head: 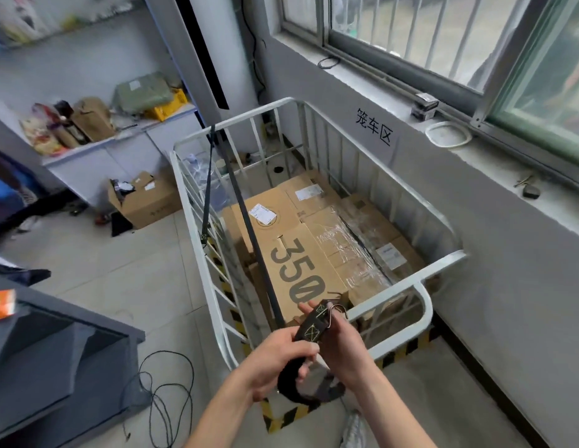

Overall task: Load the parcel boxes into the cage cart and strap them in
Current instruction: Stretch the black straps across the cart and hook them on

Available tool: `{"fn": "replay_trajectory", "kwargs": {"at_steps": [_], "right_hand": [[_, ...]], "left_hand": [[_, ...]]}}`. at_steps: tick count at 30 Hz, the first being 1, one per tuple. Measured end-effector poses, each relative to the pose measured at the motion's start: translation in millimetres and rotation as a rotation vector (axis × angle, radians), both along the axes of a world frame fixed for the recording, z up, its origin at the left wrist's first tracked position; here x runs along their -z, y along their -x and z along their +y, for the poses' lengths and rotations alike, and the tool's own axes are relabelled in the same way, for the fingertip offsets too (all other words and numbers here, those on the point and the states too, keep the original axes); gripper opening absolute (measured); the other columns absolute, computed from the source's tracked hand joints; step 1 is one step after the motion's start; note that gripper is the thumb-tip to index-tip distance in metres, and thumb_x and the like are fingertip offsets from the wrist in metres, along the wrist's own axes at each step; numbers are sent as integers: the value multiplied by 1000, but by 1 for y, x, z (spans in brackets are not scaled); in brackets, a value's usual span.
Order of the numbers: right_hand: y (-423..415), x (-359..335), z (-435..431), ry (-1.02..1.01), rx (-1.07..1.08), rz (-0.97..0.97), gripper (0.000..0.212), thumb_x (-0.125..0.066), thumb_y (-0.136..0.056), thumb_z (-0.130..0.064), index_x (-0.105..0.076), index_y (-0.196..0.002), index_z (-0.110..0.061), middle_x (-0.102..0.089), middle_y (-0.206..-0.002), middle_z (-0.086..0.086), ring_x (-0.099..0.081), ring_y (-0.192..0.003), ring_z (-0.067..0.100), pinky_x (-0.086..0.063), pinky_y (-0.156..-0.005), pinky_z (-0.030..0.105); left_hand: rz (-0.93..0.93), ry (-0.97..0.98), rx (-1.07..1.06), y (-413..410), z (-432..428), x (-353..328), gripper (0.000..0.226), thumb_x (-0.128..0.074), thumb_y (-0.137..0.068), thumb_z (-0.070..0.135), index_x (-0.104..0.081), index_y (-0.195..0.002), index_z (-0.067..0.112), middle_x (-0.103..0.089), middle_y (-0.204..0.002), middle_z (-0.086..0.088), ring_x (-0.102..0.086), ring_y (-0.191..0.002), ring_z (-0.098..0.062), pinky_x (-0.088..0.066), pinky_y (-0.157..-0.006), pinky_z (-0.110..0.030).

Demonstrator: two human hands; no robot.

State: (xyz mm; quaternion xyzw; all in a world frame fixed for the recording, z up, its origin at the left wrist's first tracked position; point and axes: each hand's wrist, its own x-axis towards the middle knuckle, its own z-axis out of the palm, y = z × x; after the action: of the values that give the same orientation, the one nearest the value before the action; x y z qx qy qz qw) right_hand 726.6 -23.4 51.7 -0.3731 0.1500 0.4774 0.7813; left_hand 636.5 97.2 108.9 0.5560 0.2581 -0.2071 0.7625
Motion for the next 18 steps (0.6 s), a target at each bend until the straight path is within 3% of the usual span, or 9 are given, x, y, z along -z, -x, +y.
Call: {"fn": "replay_trajectory", "kwargs": {"at_steps": [2,4,9,12,14,16,18], "right_hand": [[-3,-17,22,-36,-14,-75,46,-46,-101,-33,-52,-136,-4,-67,-129,13,-68,-113,31,-52,-94,44],[-3,-39,45,-31,-42,-160,40,-44,-103,-28,-53,-135,-5,-70,-125,12,-70,-108,31,-54,-93,46],[6,-90,107,-40,-11,-280,42,-52,-93,-28,-57,-125,0,-70,-107,17,-66,-89,28,-53,-72,36],[17,-102,149,-26,71,-312,37,-43,-104,-26,-53,-127,1,-69,-111,23,-66,-83,31,-54,-64,40],[26,-108,175,2,145,-341,34,-40,-107,-27,-52,-129,-4,-71,-117,20,-71,-87,34,-61,-68,43],[34,-109,202,27,229,-371,33,-40,-107,-28,-55,-130,-9,-73,-115,17,-73,-90,33,-62,-69,41],[39,-111,229,37,317,-395,32,-40,-107,-29,-56,-128,-11,-74,-111,15,-74,-90,34,-60,-66,39]], "left_hand": [[8,-74,-24,10,14,-8,20,-71,-88,17,-59,-97,4,-61,-72,-7,-59,-59,-16,-52,-52,-27],[-10,-131,-94,17,33,-15,24,-69,-91,17,-61,-101,-4,-63,-75,-9,-62,-64,-20,-57,-60,-34],[-154,-218,-245,29,95,-34,23,-61,-98,20,-61,-100,-3,-74,-85,-16,-72,-72,-29,-59,-67,-37],[-253,-282,-280,35,144,-46,21,-58,-100,27,-69,-107,10,-77,-97,-12,-75,-87,-27,-60,-81,-45],[-317,-311,-261,39,180,-60,25,-60,-96,40,-73,-109,22,-77,-103,-9,-74,-96,-24,-60,-82,-39],[-360,-266,-222,41,220,-73,32,-56,-95,41,-69,-116,20,-77,-108,-9,-74,-101,-24,-60,-79,-31],[-372,-263,-181,38,258,-84,33,-53,-96,39,-65,-119,19,-76,-110,-7,-73,-102,-22,-61,-79,-31]]}}
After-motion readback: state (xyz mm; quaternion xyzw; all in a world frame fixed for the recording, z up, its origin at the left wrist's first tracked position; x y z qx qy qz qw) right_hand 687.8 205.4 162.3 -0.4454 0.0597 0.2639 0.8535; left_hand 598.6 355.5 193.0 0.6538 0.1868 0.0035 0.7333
